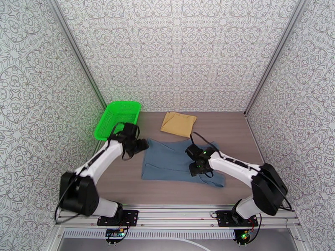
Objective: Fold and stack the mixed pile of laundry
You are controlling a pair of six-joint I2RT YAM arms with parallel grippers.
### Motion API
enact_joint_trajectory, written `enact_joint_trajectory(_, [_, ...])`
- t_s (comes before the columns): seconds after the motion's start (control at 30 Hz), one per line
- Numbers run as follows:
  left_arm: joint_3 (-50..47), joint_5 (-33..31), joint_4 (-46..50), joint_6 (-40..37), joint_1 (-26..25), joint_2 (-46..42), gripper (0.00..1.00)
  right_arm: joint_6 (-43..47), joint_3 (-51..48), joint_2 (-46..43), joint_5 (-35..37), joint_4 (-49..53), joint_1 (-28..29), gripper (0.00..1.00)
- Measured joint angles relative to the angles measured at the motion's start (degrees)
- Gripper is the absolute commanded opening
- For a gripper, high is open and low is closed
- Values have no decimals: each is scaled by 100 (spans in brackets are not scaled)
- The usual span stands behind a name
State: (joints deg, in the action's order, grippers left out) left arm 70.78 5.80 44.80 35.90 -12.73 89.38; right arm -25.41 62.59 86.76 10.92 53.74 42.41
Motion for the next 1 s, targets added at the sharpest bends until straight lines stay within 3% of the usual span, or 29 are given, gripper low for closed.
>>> enact_joint_trajectory(0.13, [872, 149, -74, -177, 2, 881, 69, 577, 761, -11, -116, 72, -293, 62])
enact_joint_trajectory(0.27, [1154, 214, -92, -212, 2, 1259, 69, 1307, 1620, 549, -313, -107, -866, 45])
enact_joint_trajectory(0.6, [1311, 354, -179, -212, 129, 1613, 68, 2199, 3388, 3346, -737, -789, -1869, 42])
enact_joint_trajectory(0.8, [1176, 352, -262, -186, 42, 1755, 67, 2218, 3482, 3738, -1121, -846, -2103, 42])
enact_joint_trajectory(1.0, [350, 337, -514, -13, -369, 1648, 62, 2065, 3480, 3735, -1482, -1045, -2098, 42])
